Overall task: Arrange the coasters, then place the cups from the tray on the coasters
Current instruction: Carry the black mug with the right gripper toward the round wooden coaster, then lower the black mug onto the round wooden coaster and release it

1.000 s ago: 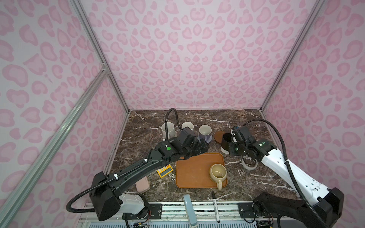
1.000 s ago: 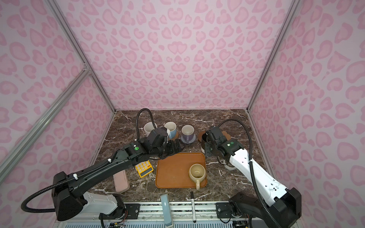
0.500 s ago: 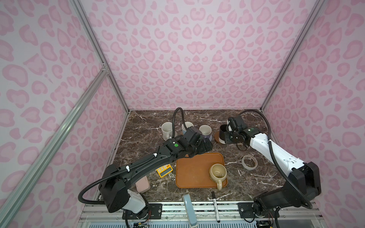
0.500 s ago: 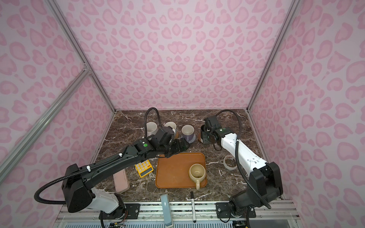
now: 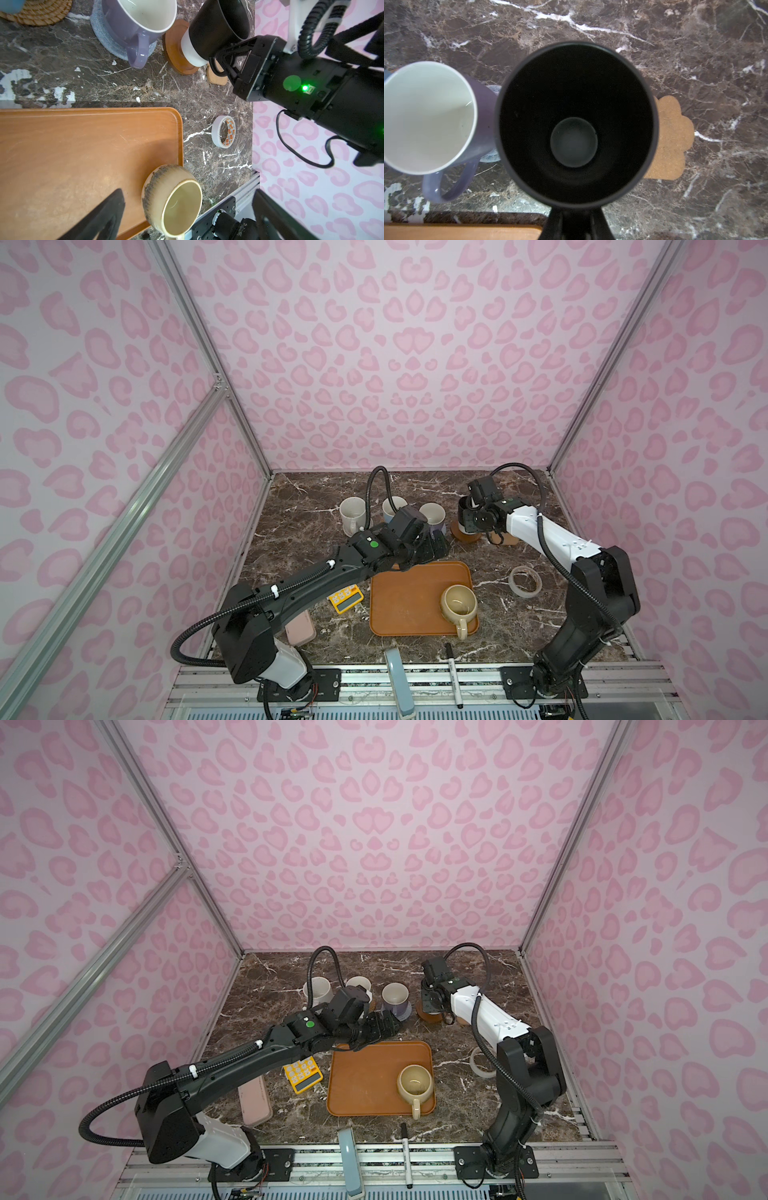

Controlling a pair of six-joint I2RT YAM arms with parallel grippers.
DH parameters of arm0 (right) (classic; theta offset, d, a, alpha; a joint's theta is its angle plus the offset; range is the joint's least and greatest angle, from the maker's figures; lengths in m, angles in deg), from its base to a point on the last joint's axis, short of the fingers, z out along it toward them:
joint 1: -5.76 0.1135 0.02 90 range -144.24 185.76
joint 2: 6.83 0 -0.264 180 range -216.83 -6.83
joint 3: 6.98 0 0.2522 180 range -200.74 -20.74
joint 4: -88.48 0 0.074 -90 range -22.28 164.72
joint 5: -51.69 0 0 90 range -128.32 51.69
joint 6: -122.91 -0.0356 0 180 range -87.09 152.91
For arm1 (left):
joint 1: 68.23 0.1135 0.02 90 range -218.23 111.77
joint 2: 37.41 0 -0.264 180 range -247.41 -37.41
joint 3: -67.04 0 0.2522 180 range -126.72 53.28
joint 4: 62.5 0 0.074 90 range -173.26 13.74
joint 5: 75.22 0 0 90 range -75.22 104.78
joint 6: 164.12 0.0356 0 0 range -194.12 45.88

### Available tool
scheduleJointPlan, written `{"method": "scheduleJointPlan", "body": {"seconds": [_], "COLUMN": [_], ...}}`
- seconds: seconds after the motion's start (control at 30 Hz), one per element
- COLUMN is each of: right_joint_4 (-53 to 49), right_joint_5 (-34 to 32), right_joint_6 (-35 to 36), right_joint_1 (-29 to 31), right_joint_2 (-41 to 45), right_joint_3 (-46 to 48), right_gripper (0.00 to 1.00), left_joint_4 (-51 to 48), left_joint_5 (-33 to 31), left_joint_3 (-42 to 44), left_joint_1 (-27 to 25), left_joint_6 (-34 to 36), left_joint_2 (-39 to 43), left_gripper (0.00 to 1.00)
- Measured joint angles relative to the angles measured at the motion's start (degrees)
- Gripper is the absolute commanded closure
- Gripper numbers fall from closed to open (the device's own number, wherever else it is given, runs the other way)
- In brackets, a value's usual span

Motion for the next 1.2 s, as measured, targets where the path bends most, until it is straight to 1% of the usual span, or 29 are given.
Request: {"method": "scheduleJointPlan", "body": {"seconds": [0.23,0.53,0.83,1.0,1.1,1.2], "right_joint_4": [1.44,7.39,10.23,10.27,10.40,11.28], "right_joint_5": [-0.68,-1.20,-2.97,-2.95,-3.19,-3.65], "right_joint_6": [0.02,-0.46,-2.71,-3.67,-4.07,-4.33], "right_joint_1": [-0.02,0.35,1.97,2.03,2.23,2.21], "right_joint_2": [-2.16,-2.75,0.79,1.38,0.94,0.50], "right_joint_3": [0.04,3.19,9.99,10.84,10.84,10.84], "right_gripper": [1.00,1.00,1.00,1.00,0.89,0.86], "left_joint_4": [0.76,1.42,1.38,1.40,1.40,1.40], "left_joint_5": [0.11,0.11,0.09,0.07,-0.09,-0.11], "left_joint_3": [0.66,2.25,1.79,1.46,1.46,1.49], "left_joint_1": [0.00,-0.04,-0.37,-0.87,-0.92,-1.09], "left_joint_6": [-0.02,-0.66,-0.72,-0.72,-0.72,-0.76], "left_joint_2": [-0.09,0.04,0.04,0.04,0.04,0.04], "left_gripper": [0.02,0.02,0.02,0.02,0.02,0.02]}}
